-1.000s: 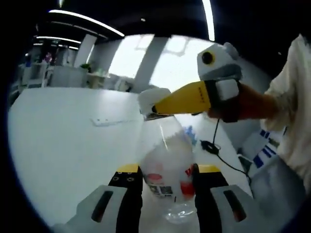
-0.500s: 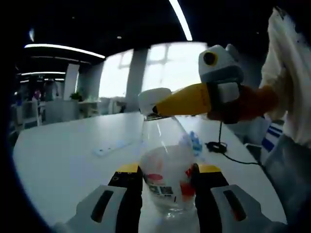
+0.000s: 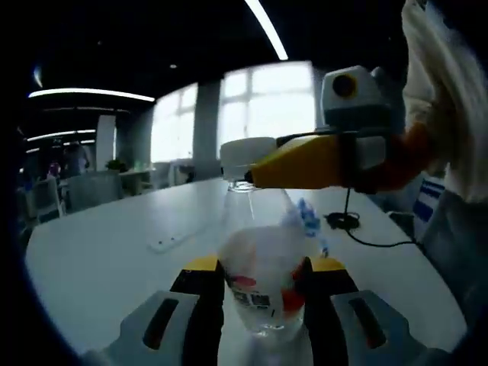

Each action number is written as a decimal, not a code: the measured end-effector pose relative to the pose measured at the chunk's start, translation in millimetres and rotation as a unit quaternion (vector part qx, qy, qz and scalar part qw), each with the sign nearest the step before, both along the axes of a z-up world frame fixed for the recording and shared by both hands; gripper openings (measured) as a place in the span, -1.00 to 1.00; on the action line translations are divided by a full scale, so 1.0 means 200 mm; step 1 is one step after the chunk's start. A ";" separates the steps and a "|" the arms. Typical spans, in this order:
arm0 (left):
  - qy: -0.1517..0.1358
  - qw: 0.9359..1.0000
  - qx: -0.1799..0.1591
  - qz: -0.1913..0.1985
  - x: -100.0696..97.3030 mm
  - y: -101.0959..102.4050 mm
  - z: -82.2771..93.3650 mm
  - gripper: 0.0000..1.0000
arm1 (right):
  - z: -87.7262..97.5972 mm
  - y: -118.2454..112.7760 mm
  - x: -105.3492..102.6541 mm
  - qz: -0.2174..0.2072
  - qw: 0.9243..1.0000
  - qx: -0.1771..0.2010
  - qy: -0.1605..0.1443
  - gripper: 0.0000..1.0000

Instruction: Arrange the tabletop items into an orderly group along one side of the table until the central work area is clear of visible clutter.

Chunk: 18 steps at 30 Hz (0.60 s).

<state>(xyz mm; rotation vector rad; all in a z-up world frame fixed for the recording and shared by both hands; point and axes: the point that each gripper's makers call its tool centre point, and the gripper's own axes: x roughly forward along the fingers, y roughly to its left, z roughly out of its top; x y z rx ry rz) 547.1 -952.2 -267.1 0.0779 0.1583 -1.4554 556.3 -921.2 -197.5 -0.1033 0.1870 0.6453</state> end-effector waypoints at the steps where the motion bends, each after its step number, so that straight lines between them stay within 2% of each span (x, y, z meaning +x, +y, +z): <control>1: 0.000 1.000 0.001 -0.001 0.00 0.00 0.00 -0.26 | 0.00 0.00 0.00 -0.001 1.000 0.001 0.000 -0.69; 10: -0.015 1.000 0.012 -0.009 -0.03 -0.01 -0.04 -0.26 | -0.04 -0.02 -0.04 -0.010 1.000 -0.012 -0.009 -0.67; 18: -0.013 1.000 0.012 -0.012 -0.06 -0.01 -0.06 -0.26 | -0.06 -0.01 -0.07 -0.018 0.999 -0.028 -0.015 -0.67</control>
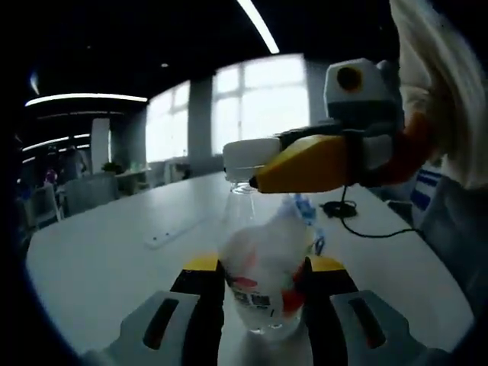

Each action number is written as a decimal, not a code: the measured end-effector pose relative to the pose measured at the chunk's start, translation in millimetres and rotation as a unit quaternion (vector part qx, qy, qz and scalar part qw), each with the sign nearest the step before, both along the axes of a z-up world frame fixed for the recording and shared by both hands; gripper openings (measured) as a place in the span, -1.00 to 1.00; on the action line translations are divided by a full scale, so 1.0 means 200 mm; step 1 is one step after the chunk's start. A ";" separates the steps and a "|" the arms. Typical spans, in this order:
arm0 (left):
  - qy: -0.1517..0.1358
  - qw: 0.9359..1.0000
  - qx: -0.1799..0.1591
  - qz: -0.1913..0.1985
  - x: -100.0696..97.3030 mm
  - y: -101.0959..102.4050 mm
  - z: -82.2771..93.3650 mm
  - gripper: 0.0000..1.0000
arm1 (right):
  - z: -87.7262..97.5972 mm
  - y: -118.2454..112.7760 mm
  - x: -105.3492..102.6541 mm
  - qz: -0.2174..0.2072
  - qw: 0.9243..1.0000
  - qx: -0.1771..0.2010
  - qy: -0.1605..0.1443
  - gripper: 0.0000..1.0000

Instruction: Arrange the tabletop items into an orderly group along one side of the table until the central work area is clear of visible clutter.

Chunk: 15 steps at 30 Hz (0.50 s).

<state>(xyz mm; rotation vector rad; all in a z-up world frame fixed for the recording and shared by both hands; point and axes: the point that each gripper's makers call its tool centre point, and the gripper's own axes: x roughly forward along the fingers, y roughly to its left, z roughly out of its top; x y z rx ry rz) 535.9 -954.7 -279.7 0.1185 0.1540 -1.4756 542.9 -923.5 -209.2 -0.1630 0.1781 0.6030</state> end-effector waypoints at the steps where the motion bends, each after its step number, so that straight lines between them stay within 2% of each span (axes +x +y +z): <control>1: -0.002 1.000 0.000 0.000 0.00 0.00 0.00 -0.26 | 0.00 0.00 0.00 -0.001 1.000 -0.002 -0.001 -0.67; 8: 0.001 1.000 0.003 -0.007 -0.02 0.00 0.00 -0.25 | 0.00 0.01 -0.01 -0.011 1.000 -0.016 -0.009 -0.67; 9: 0.004 1.000 0.003 -0.008 -0.02 0.00 0.00 -0.25 | 0.00 0.01 -0.02 -0.011 1.000 -0.020 -0.012 -0.67; 10: 0.021 1.000 0.009 -0.008 -0.03 0.01 -0.02 -0.26 | 0.00 0.02 -0.02 -0.008 1.000 -0.024 -0.014 -0.67; 11: 0.010 1.000 0.002 -0.008 -0.02 0.00 -0.01 -0.26 | 0.00 0.02 -0.02 -0.010 1.000 -0.025 -0.015 -0.67; 15: 0.023 1.000 -0.004 -0.004 -0.02 0.01 0.00 -0.24 | 0.00 0.01 -0.03 -0.013 1.000 -0.022 -0.015 -0.66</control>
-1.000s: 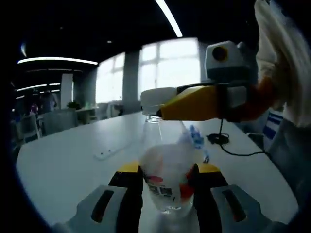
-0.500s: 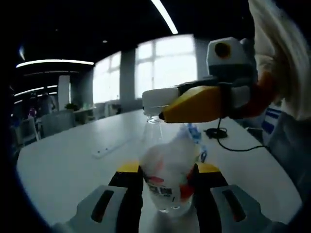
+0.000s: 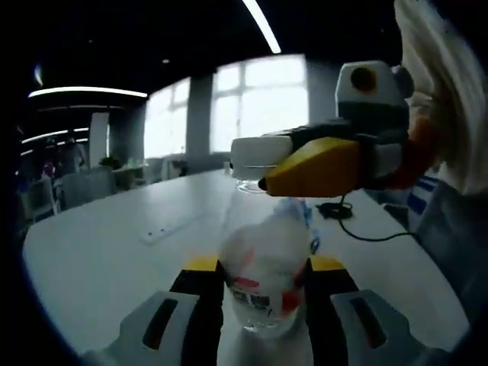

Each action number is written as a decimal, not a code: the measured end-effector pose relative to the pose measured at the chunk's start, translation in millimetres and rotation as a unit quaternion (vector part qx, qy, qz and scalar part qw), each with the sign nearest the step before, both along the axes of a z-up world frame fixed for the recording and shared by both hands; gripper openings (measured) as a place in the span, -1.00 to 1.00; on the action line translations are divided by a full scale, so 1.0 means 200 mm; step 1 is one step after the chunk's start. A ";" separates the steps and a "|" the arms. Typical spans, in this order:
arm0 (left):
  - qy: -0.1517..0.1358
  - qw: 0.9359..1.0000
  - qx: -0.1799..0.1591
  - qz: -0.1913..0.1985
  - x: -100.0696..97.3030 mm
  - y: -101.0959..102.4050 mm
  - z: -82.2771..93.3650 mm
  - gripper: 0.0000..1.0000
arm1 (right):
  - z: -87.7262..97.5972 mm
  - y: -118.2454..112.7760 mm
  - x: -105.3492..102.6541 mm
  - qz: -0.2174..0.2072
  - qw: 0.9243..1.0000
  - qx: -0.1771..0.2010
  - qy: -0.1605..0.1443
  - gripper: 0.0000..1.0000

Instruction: Arrange the tabletop items into an orderly group along one side of the table until the central work area is clear of visible clutter.

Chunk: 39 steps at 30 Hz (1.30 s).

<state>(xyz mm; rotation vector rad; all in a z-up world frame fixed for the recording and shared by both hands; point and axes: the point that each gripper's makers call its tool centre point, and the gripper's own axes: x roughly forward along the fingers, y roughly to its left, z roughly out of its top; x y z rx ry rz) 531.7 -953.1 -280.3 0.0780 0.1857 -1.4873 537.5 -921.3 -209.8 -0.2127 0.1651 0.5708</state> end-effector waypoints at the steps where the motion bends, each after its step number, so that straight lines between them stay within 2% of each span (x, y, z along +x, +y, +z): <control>1: -0.002 1.000 -0.001 0.003 0.01 0.00 0.00 -0.21 | 0.00 0.00 0.00 -0.002 1.000 0.000 -0.002 -0.66; 4: 0.006 1.000 0.001 0.009 0.02 0.01 -0.01 -0.15 | 0.00 -0.01 0.00 -0.005 1.000 0.000 -0.001 -0.66; 5: 0.021 1.000 0.006 0.010 0.01 0.01 -0.02 -0.10 | 0.00 -0.01 0.00 -0.007 1.000 0.001 0.000 -0.66; 7: 0.011 1.000 0.008 0.011 0.01 0.01 -0.02 -0.09 | 0.00 -0.01 -0.01 -0.007 1.000 0.001 -0.001 -0.65; 8: 0.019 1.000 0.008 0.010 0.01 0.01 -0.02 -0.08 | 0.00 -0.01 -0.01 -0.006 1.000 0.001 -0.001 -0.65; 9: 0.044 0.999 0.019 0.018 0.00 0.02 -0.05 -0.03 | 0.00 -0.01 -0.01 -0.005 1.000 -0.002 -0.002 -0.65; 11: 0.031 0.999 0.021 0.017 0.01 0.01 -0.05 0.03 | 0.00 -0.01 -0.01 -0.006 1.000 -0.005 -0.003 -0.64; 12: 0.034 0.999 0.021 0.018 0.00 0.02 -0.05 0.03 | 0.00 -0.01 -0.01 -0.007 1.000 -0.003 0.001 -0.64; 13: 0.057 0.998 0.029 0.019 -0.01 0.02 -0.07 0.06 | 0.00 -0.01 -0.01 -0.007 1.000 -0.004 0.000 -0.64; 14: 0.061 0.997 0.041 0.026 0.00 0.02 -0.09 0.13 | 0.00 -0.02 -0.01 -0.009 1.000 -0.006 -0.001 -0.64; 15: 0.054 0.998 0.035 0.027 0.00 0.02 -0.08 0.17 | 0.00 -0.02 -0.01 -0.010 1.000 -0.005 0.000 -0.64; 16: 0.059 0.997 0.031 0.028 0.00 0.02 -0.08 0.18 | 0.00 -0.02 -0.01 -0.011 1.000 -0.003 0.000 -0.63; 23: 0.069 0.996 0.041 0.040 0.00 0.04 -0.09 0.29 | -0.01 -0.04 -0.02 -0.015 1.000 -0.006 0.001 -0.63; 31: 0.071 0.996 0.033 0.047 -0.01 0.05 -0.07 0.39 | -0.01 -0.04 -0.02 -0.016 1.000 -0.006 0.004 -0.61; 39: 0.072 0.995 0.034 0.053 -0.01 0.06 -0.06 0.37 | 0.00 -0.07 -0.03 -0.017 1.000 -0.007 0.006 -0.60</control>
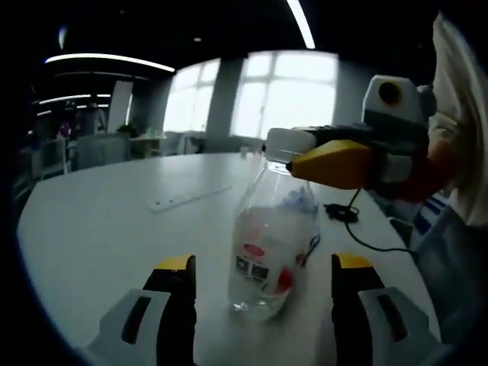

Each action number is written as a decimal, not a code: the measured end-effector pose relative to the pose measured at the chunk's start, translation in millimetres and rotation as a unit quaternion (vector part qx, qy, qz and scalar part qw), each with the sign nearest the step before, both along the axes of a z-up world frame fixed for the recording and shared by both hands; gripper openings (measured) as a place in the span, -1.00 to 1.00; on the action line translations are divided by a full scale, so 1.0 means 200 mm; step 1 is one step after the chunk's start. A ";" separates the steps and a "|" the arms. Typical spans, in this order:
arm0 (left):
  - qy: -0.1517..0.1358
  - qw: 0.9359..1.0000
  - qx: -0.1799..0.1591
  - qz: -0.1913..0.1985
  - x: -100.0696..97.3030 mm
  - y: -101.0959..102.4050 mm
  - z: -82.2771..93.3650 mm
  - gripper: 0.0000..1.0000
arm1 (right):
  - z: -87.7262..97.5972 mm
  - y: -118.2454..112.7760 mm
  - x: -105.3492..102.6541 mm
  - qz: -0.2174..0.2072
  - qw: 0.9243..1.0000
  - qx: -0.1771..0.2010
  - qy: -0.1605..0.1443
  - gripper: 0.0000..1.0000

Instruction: Arrange the tabletop items into an orderly group along one side of the table until the central work area is clear of visible clutter.

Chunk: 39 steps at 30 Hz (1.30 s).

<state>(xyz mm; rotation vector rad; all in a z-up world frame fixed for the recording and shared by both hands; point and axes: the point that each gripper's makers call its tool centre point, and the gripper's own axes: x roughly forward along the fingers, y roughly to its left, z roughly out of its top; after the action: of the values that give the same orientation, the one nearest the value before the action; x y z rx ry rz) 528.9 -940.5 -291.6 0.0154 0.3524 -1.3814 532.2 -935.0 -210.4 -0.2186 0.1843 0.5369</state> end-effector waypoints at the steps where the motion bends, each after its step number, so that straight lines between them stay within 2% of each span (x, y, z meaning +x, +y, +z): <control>1: -0.001 1.000 0.000 0.000 0.00 0.00 0.01 0.37 | 0.00 0.00 0.00 0.001 1.000 0.001 -0.001 -0.60; 4: -0.003 1.000 0.000 0.001 -0.01 0.00 0.01 0.36 | 0.02 0.00 0.00 0.003 1.000 0.012 -0.007 -0.56; 9: -0.004 1.000 0.000 0.003 -0.01 0.01 0.02 0.36 | 0.03 0.02 0.00 0.009 1.000 0.002 -0.011 -0.46; 10: -0.003 1.000 0.000 0.002 -0.01 0.01 0.03 0.36 | 0.05 0.03 0.00 0.011 1.000 0.012 -0.013 -0.42; 12: -0.002 1.000 0.002 0.004 -0.01 0.01 0.03 0.37 | 0.04 0.03 0.00 0.009 1.000 0.005 -0.010 -0.38; 24: 0.000 1.000 0.003 0.011 -0.02 0.05 0.05 0.37 | 0.07 0.01 -0.01 0.014 1.000 0.018 -0.005 -0.21; 39: -0.007 1.000 0.011 0.021 -0.05 0.09 0.13 0.37 | 0.14 -0.05 -0.07 0.023 0.999 0.029 -0.004 0.15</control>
<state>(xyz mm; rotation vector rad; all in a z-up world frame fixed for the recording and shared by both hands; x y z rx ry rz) 518.4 -923.2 -265.3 0.0366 0.3547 -1.3348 517.8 -945.3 -182.4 -0.1680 0.1563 0.5864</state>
